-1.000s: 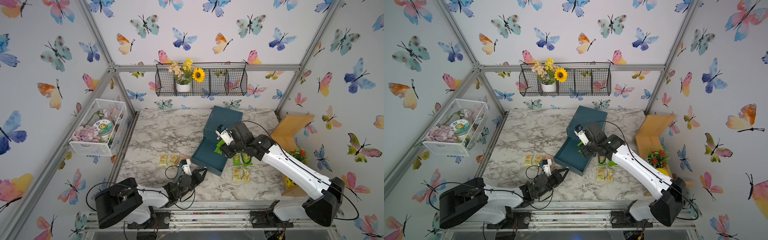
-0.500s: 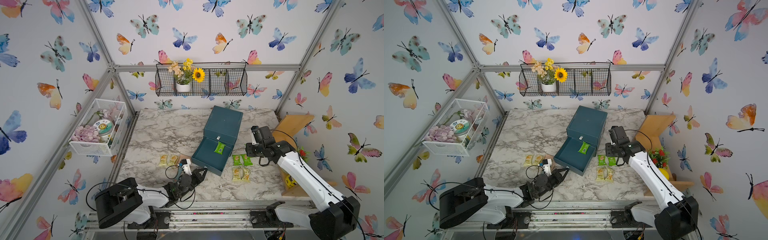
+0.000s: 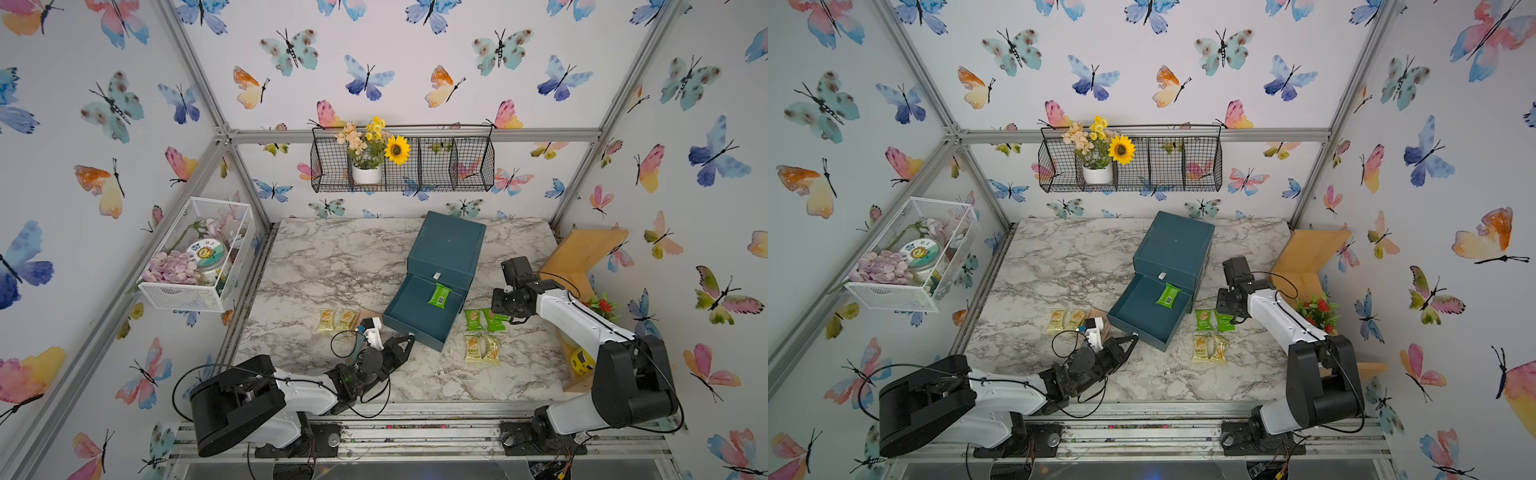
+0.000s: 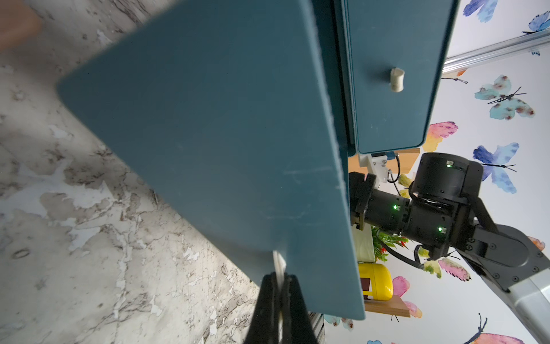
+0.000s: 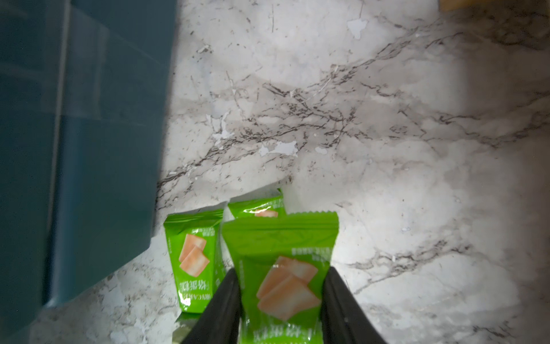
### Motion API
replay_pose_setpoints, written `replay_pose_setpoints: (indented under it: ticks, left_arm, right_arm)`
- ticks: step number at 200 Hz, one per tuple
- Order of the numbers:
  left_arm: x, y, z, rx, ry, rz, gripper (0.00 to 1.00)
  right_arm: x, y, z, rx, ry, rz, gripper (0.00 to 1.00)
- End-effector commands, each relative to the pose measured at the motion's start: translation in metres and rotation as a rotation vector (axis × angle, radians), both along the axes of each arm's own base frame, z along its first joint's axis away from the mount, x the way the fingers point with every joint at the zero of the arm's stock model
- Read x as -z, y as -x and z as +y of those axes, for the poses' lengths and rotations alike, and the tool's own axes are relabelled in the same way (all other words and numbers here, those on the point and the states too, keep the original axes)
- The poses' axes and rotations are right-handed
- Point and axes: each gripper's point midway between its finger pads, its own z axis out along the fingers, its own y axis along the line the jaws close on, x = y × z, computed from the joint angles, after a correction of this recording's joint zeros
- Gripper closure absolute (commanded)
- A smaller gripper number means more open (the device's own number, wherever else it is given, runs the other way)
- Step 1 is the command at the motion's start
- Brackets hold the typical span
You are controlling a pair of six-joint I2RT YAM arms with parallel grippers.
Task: Take the cookies out of the drawer
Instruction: Place the cookie at the center of the board, then pick up the cookie from the drawer.
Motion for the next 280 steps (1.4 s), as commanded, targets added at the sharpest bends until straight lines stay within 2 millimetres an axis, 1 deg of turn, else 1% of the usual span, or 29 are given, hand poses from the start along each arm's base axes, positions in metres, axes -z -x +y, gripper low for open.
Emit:
replay_pose_setpoints:
  ticks: [1, 40, 77, 104, 120, 122, 127, 134, 144, 151, 165, 183, 192, 201, 202, 203, 204, 206, 208, 212, 220, 221, 226, 228, 237, 243, 266, 280]
  left_arm:
    - [-0.012, -0.006, 0.002, -0.024, 0.023, -0.037, 1.0]
    - [-0.012, -0.006, 0.002, -0.023, 0.029, -0.036, 1.0]
    - [-0.011, -0.005, 0.003, -0.025, 0.027, -0.037, 1.0]
    - [-0.012, -0.005, 0.004, -0.026, 0.028, -0.039, 1.0]
    - [-0.012, -0.005, 0.005, -0.027, 0.023, -0.037, 1.0]
    - [-0.012, -0.005, 0.005, -0.026, 0.023, -0.037, 1.0]
    - [-0.012, -0.005, 0.005, -0.027, 0.022, -0.037, 1.0]
    - [-0.012, -0.005, 0.005, -0.028, 0.021, -0.038, 1.0]
    - [-0.012, -0.005, 0.005, -0.028, 0.02, -0.038, 1.0]
    - [-0.012, -0.005, 0.005, -0.03, 0.018, -0.038, 1.0]
    - [-0.012, -0.005, 0.004, -0.027, 0.019, -0.037, 1.0]
    - [-0.012, -0.005, 0.002, -0.022, 0.018, -0.035, 1.0]
    - [-0.012, -0.005, 0.002, -0.02, 0.017, -0.034, 1.0]
    - [-0.011, -0.005, 0.001, -0.017, 0.017, -0.032, 1.0]
    - [-0.011, -0.005, 0.001, -0.017, 0.018, -0.031, 1.0]
    - [-0.011, -0.005, 0.001, -0.017, 0.017, -0.031, 1.0]
    - [-0.011, -0.005, 0.001, -0.017, 0.017, -0.03, 1.0]
    - [-0.01, -0.005, 0.001, -0.017, 0.016, -0.03, 1.0]
    - [-0.01, -0.005, 0.001, -0.017, 0.016, -0.03, 1.0]
    - [-0.01, -0.005, 0.0, -0.017, 0.017, -0.029, 1.0]
    - [-0.009, -0.005, 0.0, -0.017, 0.014, -0.026, 1.0]
    - [-0.009, -0.005, 0.0, -0.016, 0.014, -0.025, 1.0]
    - [-0.009, -0.006, 0.0, -0.017, 0.013, -0.024, 1.0]
    - [-0.008, -0.005, 0.0, -0.016, 0.011, -0.023, 1.0]
    - [-0.008, -0.005, -0.001, -0.014, 0.009, -0.02, 1.0]
    - [-0.007, -0.005, -0.001, -0.014, 0.006, -0.02, 1.0]
    - [-0.004, -0.004, -0.003, -0.008, 0.003, -0.011, 1.0]
    - [-0.005, -0.004, -0.004, -0.007, 0.002, -0.012, 1.0]
  right_arm:
    - [0.007, -0.006, -0.016, 0.065, 0.026, -0.012, 0.78]
    - [0.029, -0.004, -0.03, 0.092, 0.04, 0.05, 0.78]
    - [0.049, 0.002, -0.034, 0.107, 0.047, 0.095, 0.75]
    - [0.056, 0.005, -0.036, 0.108, 0.055, 0.105, 0.67]
    - [0.052, 0.004, -0.037, 0.107, 0.06, 0.097, 0.57]
    - [0.051, 0.004, -0.037, 0.106, 0.062, 0.094, 0.55]
    - [0.048, 0.004, -0.038, 0.108, 0.065, 0.089, 0.51]
    - [0.043, 0.003, -0.04, 0.107, 0.073, 0.077, 0.46]
    - [0.034, 0.001, -0.041, 0.105, 0.081, 0.06, 0.41]
    - [0.028, 0.001, -0.042, 0.103, 0.086, 0.051, 0.39]
    - [0.011, -0.001, -0.044, 0.1, 0.098, 0.023, 0.36]
    - [-0.017, -0.003, -0.045, 0.095, 0.097, -0.031, 0.36]
    - [-0.034, -0.005, -0.039, 0.073, 0.066, -0.072, 0.37]
    - [-0.055, -0.007, -0.032, 0.051, 0.025, -0.129, 0.38]
    - [-0.06, -0.008, -0.03, 0.046, 0.015, -0.141, 0.38]
    - [-0.06, -0.008, -0.03, 0.046, 0.015, -0.141, 0.38]
    - [-0.064, -0.008, -0.028, 0.041, 0.006, -0.154, 0.38]
    - [-0.066, -0.008, -0.027, 0.038, 0.002, -0.16, 0.39]
    - [-0.074, -0.008, -0.025, 0.03, -0.011, -0.18, 0.39]
    - [-0.081, -0.009, -0.022, 0.022, -0.024, -0.198, 0.39]
    - [-0.1, -0.008, -0.013, -0.004, -0.056, -0.247, 0.41]
    - [-0.104, -0.008, -0.011, -0.01, -0.062, -0.26, 0.41]
    - [-0.112, -0.008, -0.006, -0.02, -0.071, -0.283, 0.42]
    - [-0.119, -0.007, -0.002, -0.033, -0.081, -0.304, 0.42]
    - [-0.136, -0.004, 0.012, -0.076, -0.103, -0.35, 0.43]
    - [-0.144, -0.002, 0.022, -0.109, -0.117, -0.374, 0.43]
    - [-0.176, 0.013, 0.077, -0.309, -0.202, -0.462, 0.45]
    - [-0.187, 0.026, 0.11, -0.418, -0.203, -0.494, 0.45]
